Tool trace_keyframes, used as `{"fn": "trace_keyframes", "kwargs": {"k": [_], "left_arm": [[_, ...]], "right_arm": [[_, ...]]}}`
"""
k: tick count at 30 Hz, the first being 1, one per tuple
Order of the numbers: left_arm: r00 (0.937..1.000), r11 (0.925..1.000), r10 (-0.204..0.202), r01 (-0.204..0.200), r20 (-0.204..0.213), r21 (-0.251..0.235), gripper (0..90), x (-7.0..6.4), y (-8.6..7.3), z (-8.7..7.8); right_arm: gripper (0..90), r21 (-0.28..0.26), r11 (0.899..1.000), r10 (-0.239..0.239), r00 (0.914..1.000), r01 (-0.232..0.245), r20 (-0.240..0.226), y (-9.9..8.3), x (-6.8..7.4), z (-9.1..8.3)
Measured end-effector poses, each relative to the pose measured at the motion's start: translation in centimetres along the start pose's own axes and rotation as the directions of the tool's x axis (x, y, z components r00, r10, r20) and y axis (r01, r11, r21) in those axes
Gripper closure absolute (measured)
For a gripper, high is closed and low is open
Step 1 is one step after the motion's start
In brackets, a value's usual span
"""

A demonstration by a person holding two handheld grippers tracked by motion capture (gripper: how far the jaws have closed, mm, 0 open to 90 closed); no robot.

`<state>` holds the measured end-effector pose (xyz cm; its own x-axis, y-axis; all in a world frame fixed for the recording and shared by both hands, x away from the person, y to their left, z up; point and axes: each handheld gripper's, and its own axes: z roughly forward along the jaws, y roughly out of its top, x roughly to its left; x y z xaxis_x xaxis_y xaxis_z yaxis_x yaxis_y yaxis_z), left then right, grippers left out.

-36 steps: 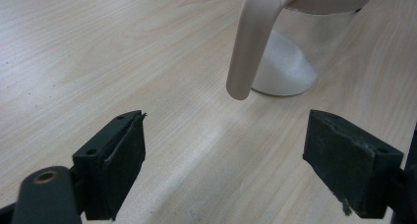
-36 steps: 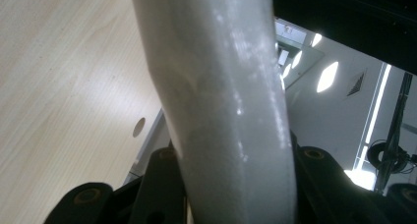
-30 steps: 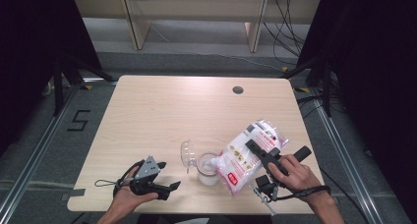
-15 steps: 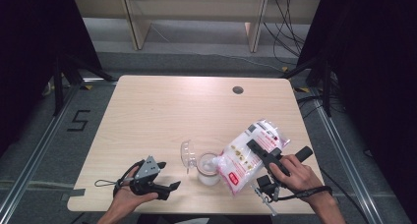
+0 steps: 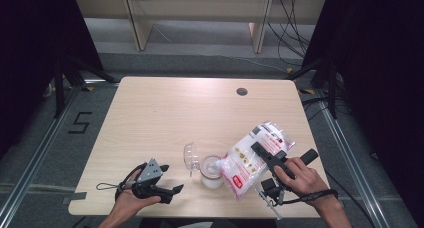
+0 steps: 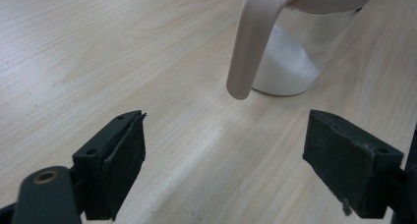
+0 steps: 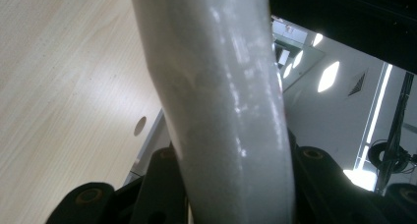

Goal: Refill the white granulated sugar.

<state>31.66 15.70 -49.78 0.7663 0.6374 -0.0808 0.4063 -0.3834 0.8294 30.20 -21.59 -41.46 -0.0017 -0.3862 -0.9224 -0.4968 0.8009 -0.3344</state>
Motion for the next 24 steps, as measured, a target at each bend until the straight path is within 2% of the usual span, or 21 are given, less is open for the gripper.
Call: {"fn": "trace_keyframes", "kwargs": {"k": [7, 9, 11, 24], "left_arm": [[1.0000, 1.0000, -0.002, 0.002, 0.000, 0.002, 15.5, -0.01, 0.02, -0.02], [1.0000, 1.0000, -0.002, 0.002, 0.000, 0.003, 15.5, -0.01, 0.02, -0.03], [1.0000, 1.0000, 0.000, 0.000, 0.000, 0.003, 15.5, 0.00, 0.02, -0.03], [1.0000, 1.0000, -0.001, 0.001, -0.001, 0.003, 15.5, -0.01, 0.01, -0.01]], "right_arm": [[70.0, -0.010, 1.000, -0.013, 0.9999, 0.013, 0.000, 0.04, -0.11, 0.05], [70.1, -0.001, 1.000, 0.004, 1.0000, -0.004, -0.001, 0.04, 0.03, -0.02], [70.2, -0.011, 1.000, -0.011, 0.9999, 0.011, 0.001, 0.03, -0.11, 0.05], [70.9, -0.012, 1.000, 0.028, 0.9995, -0.028, -0.016, -0.06, 0.00, 0.02]]}}
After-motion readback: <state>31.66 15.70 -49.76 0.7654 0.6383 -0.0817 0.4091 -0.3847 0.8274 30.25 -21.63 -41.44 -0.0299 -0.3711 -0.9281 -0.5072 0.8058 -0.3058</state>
